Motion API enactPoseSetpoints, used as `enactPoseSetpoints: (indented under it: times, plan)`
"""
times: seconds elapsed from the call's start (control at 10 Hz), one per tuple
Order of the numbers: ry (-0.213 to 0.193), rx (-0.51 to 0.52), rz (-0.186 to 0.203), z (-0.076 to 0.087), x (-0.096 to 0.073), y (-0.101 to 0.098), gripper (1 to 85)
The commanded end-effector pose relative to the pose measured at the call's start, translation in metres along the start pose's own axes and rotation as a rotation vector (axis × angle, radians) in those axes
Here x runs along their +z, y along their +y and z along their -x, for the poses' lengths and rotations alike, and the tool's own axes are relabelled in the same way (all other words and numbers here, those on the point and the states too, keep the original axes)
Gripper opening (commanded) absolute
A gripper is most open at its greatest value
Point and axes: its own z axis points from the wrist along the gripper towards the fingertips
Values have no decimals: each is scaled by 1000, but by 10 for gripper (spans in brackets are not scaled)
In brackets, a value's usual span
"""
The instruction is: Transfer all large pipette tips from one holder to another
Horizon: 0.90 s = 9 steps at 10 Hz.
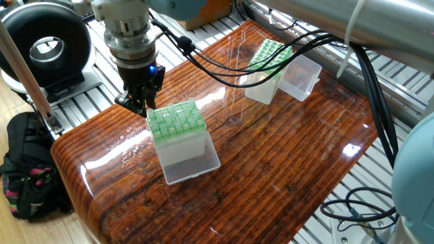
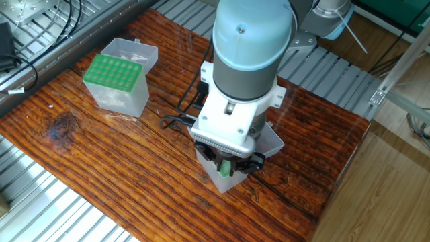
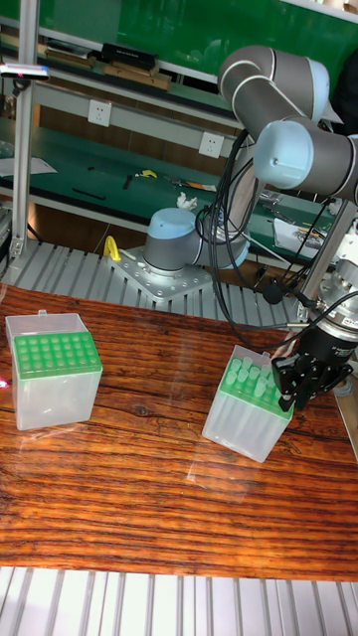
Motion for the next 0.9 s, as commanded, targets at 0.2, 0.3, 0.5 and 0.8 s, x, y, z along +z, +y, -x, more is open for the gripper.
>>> enactPoseSetpoints:
  times: [0.2,0.3,0.5,0.8]
  plan:
    - [2,8,8,-5,2,3,270]
    - [0,10,11,-5,2,4,250]
    - [0,12,12,-5,1,4,220]
    - [0,24,9,-5,-2,4,130]
